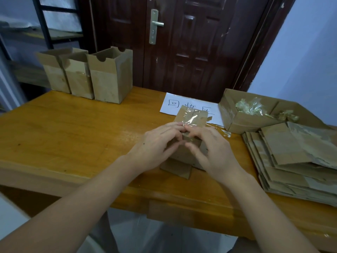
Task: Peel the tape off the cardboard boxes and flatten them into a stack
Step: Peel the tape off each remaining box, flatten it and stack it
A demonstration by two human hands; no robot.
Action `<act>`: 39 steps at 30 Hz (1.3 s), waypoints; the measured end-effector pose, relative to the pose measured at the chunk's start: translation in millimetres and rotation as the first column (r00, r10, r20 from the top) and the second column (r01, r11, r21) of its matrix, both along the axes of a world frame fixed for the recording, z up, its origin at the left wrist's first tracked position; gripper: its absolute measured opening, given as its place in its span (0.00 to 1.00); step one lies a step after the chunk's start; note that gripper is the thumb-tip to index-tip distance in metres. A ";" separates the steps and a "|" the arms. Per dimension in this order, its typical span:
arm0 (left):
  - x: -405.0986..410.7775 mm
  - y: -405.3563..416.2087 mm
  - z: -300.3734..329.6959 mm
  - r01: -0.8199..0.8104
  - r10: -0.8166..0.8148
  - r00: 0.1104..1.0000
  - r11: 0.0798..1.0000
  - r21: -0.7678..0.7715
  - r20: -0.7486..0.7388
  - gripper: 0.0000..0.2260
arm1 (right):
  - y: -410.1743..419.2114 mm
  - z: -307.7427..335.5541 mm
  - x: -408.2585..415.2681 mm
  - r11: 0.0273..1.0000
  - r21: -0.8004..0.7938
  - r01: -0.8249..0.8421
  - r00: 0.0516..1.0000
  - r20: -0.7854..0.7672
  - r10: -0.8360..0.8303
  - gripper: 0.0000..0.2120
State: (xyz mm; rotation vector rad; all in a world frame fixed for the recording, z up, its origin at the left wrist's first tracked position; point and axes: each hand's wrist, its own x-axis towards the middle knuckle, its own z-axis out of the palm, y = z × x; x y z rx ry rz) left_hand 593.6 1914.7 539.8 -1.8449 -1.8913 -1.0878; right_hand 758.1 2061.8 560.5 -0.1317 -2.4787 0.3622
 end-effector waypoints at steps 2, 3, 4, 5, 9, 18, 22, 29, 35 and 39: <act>0.6 -1.0 1.0 0.011 -0.011 1.000 1.000 0.010 -0.007 0.03 | 1.0 3.4 3.3 1.000 -0.002 -0.023 0.999 0.024 0.023 0.19; 1.1 -1.2 1.5 0.018 -0.018 1.000 1.000 0.011 -0.012 0.04 | 1.2 4.9 3.6 0.999 0.018 -0.038 0.999 0.019 0.038 0.20; 1.8 -1.3 1.9 0.024 -0.024 1.000 1.000 0.013 -0.016 0.04 | 1.3 5.8 3.4 0.998 0.049 -0.048 0.999 0.008 0.047 0.19; 2.1 -1.3 1.9 0.028 -0.028 1.000 1.000 0.015 -0.013 0.04 | 1.9 6.4 2.6 0.995 0.086 -0.049 0.999 -0.007 0.050 0.16; 1.5 -2.5 1.0 0.024 -0.025 0.999 0.999 0.021 0.031 0.05 | 3.9 5.4 1.1 0.977 0.204 -0.055 0.997 -0.036 0.063 0.11; -0.8 -6.1 -2.5 0.030 -0.028 0.998 0.999 -0.044 0.049 0.21 | 2.8 1.2 0.5 0.970 0.240 -0.040 0.976 -0.197 0.090 0.06; 3.0 -11.2 2.7 0.075 -0.068 0.989 0.996 -0.048 0.131 0.25 | -0.1 -10.7 -1.5 0.939 0.344 0.000 0.950 -0.293 0.107 0.08; 4.7 -4.6 5.5 0.034 -0.039 0.996 0.998 0.054 0.085 0.12 | -2.5 -3.8 0.8 0.979 0.201 -0.024 0.974 -0.214 0.068 0.12; 6.3 1.9 4.0 0.004 -0.011 0.998 0.991 0.135 0.056 0.11 | -6.2 7.0 -3.7 0.995 0.097 0.019 0.974 -0.228 0.004 0.09; 3.0 -0.9 4.3 0.021 -0.039 0.985 0.994 0.104 0.169 0.18 | -4.2 4.6 -5.1 0.940 0.339 0.028 0.948 -0.306 0.083 0.08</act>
